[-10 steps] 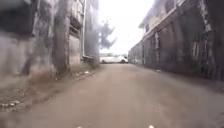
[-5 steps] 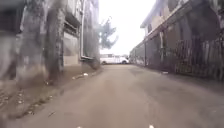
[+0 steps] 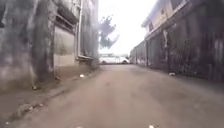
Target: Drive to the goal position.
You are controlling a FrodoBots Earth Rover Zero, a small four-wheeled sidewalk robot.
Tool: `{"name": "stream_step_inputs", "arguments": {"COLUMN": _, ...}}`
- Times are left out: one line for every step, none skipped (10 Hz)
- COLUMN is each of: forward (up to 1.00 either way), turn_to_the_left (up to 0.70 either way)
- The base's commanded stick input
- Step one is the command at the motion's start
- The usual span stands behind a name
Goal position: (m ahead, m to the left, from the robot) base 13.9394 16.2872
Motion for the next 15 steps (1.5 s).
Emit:
{"name": "stream_step_inputs", "arguments": {"forward": 1.0, "turn_to_the_left": 0.0}}
{"name": "stream_step_inputs", "arguments": {"forward": 1.0, "turn_to_the_left": 0.0}}
{"name": "stream_step_inputs", "arguments": {"forward": 1.0, "turn_to_the_left": 0.0}}
{"name": "stream_step_inputs", "arguments": {"forward": 1.0, "turn_to_the_left": -0.14}}
{"name": "stream_step_inputs", "arguments": {"forward": 1.0, "turn_to_the_left": -0.22}}
{"name": "stream_step_inputs", "arguments": {"forward": 1.0, "turn_to_the_left": -0.04}}
{"name": "stream_step_inputs", "arguments": {"forward": 1.0, "turn_to_the_left": 0.0}}
{"name": "stream_step_inputs", "arguments": {"forward": 1.0, "turn_to_the_left": 0.0}}
{"name": "stream_step_inputs", "arguments": {"forward": 1.0, "turn_to_the_left": 0.0}}
{"name": "stream_step_inputs", "arguments": {"forward": 1.0, "turn_to_the_left": 0.0}}
{"name": "stream_step_inputs", "arguments": {"forward": 1.0, "turn_to_the_left": 0.0}}
{"name": "stream_step_inputs", "arguments": {"forward": 1.0, "turn_to_the_left": 0.0}}
{"name": "stream_step_inputs", "arguments": {"forward": 1.0, "turn_to_the_left": 0.0}}
{"name": "stream_step_inputs", "arguments": {"forward": 1.0, "turn_to_the_left": 0.0}}
{"name": "stream_step_inputs", "arguments": {"forward": 1.0, "turn_to_the_left": 0.0}}
